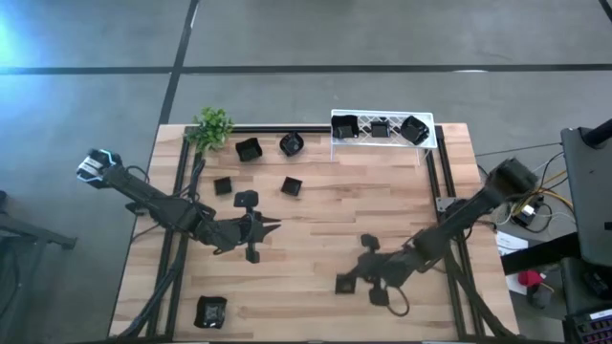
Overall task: Pick & Place Mini shaped plates
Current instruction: Stack the black square plate on top of the black square plate on the shelf
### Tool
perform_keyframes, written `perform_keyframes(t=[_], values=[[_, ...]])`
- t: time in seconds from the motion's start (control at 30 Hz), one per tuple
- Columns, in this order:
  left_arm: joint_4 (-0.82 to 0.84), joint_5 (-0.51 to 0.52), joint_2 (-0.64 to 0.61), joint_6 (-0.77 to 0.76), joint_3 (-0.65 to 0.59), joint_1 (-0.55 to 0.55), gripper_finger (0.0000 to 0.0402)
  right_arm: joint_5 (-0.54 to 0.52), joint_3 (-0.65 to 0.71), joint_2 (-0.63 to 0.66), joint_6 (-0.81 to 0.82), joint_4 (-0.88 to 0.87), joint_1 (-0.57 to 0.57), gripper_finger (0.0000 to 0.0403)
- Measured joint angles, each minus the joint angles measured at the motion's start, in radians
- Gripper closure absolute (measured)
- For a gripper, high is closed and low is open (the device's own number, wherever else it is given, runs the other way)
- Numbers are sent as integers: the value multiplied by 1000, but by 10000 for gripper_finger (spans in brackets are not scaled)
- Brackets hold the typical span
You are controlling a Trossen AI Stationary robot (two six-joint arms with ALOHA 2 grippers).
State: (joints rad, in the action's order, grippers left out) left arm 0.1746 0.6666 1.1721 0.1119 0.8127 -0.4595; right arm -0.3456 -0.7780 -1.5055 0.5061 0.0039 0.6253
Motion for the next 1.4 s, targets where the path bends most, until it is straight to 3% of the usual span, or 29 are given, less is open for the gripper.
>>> perform_keyframes(t=[0.3, 0.47, 0.73, 0.93, 1.17, 1.4], values=[[-26, 0, 0, 0, 0, 0, 354, -465, 0, 289, 233, -308, -70, 395], [-26, 0, 0, 0, 0, 0, 354, -592, 0, 405, 294, -395, -159, 395], [-26, 0, 0, 3, 0, 0, 354, -599, 0, 547, 283, -472, -431, 395], [-27, 0, 0, 10, 0, 0, 354, -587, 0, 577, 330, -472, -687, 395], [-34, 0, 0, 9, 0, 0, 354, -373, 0, 545, 378, -466, -960, 394], [-34, 0, 0, 9, 0, 0, 354, -254, 0, 507, 378, -460, -1138, 394]])
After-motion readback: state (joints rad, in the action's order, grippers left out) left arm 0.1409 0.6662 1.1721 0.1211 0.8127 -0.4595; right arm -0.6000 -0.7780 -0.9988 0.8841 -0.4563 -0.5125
